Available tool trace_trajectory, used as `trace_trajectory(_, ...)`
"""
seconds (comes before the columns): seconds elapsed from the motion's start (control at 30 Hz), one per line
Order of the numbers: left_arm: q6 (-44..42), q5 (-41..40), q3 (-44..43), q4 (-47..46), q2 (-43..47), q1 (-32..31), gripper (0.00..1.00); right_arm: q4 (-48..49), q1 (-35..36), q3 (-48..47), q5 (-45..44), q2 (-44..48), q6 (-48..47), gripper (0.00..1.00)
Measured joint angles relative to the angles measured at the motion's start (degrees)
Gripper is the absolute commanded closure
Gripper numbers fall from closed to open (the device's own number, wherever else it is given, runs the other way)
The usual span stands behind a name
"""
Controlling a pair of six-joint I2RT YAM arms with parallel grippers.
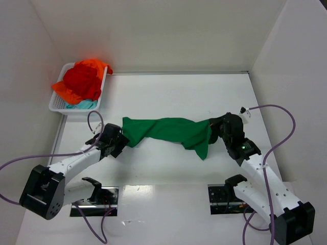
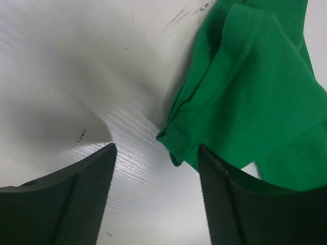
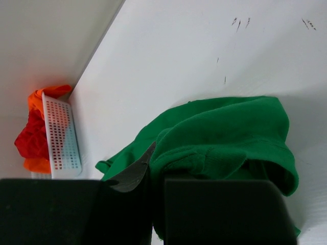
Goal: Fold and stack the t-shirts
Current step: Move the tshirt to the center of the board, then flatten out the tshirt
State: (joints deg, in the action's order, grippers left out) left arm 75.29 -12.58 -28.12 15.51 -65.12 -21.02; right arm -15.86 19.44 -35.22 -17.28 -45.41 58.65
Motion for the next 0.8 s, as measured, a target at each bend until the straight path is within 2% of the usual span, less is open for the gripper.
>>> trace_trajectory(0.03, -0.02, -0.02, 0.00, -0.44, -0.44, 0.00, 0.37, -0.02, 0.00, 0.00, 0.00, 0.09, 0.00, 0.92)
trace_trajectory(0.17, -0.04, -0.26, -0.02, -1.68, -2.08, 0.00, 0.44, -0.02, 0.00, 0.00, 0.11, 0.55, 0.00, 0.92)
trace_trajectory(0.4, -0.04, -0.48, -1.22, -3.63, -6.16, 0.00, 0.44, -0.02, 0.00, 0.00, 0.20, 0.61, -0.07, 0.92)
trace_trajectory(0.53, -0.04, -0.46, -1.46, -4.48, -6.93, 0.00, 0.48, -0.02, 0.00, 0.00, 0.22, 0.61, -0.22, 0.93)
trace_trajectory(0.7, -0.02, -0.57, -1.66, -4.61, -7.58, 0.00, 0.70, -0.04, 0.00, 0.00, 0.22, 0.61, -0.24, 0.93)
trace_trajectory(0.73, 0.04, -0.61, -1.68, -4.63, -7.67, 0.00, 0.79, -0.04, 0.00, 0.00, 0.24, 0.61, -0.24, 0.93)
trace_trajectory(0.8, 0.02, -0.66, -1.81, -4.66, -7.78, 0.00, 0.85, -0.04, 0.00, 0.00, 0.24, 0.61, -0.24, 0.93)
